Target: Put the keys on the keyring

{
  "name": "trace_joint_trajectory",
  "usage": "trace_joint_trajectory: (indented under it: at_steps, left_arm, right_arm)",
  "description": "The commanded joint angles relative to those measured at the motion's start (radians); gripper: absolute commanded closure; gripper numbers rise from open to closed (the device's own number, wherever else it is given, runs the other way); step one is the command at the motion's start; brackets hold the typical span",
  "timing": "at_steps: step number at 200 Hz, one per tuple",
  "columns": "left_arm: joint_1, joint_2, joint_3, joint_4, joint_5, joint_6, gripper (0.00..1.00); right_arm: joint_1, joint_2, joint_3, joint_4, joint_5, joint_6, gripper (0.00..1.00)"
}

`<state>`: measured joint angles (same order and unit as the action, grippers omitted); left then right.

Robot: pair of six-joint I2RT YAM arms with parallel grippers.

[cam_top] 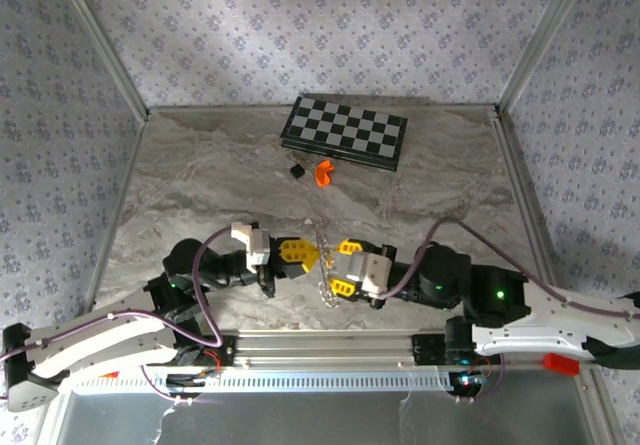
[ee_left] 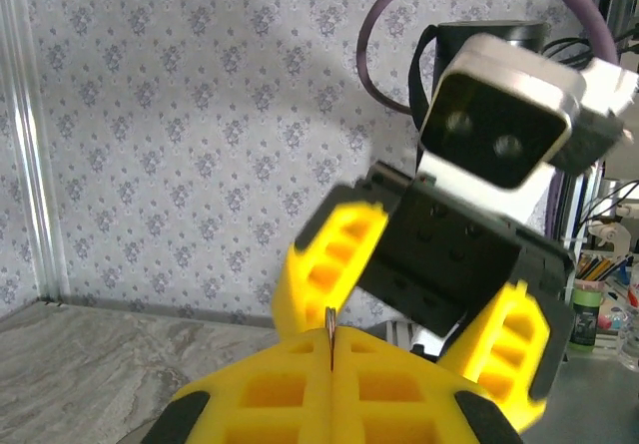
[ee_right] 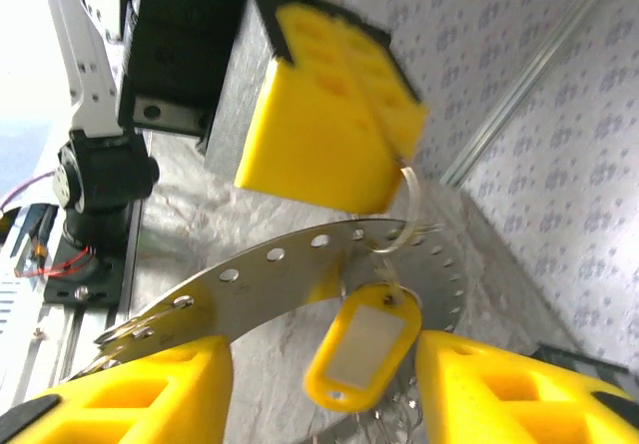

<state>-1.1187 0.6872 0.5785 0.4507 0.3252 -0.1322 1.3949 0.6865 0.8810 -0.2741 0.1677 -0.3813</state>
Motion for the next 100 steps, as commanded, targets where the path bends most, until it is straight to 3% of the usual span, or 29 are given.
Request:
trace_joint_trajectory:
  at_steps: [1, 53, 100]
  left_arm:
    - [0.004, -0.026, 0.041, 0.010, 0.008, 0.025, 1.00]
    - [0.003, -0.010, 0.068, -0.020, 0.091, 0.023, 1.00]
    - [0.003, 0.013, 0.086, -0.016, 0.171, 0.013, 1.00]
  right_arm:
    - [0.000, -0.052, 0.009, -0.013, -0.041, 0.031, 0.46]
    - [-0.040, -0.061, 0.038, 0.006, -0.157, 0.107, 0.57]
    - [-0.114, -0.032, 0.064, 0.002, -0.257, 0.211, 0.58]
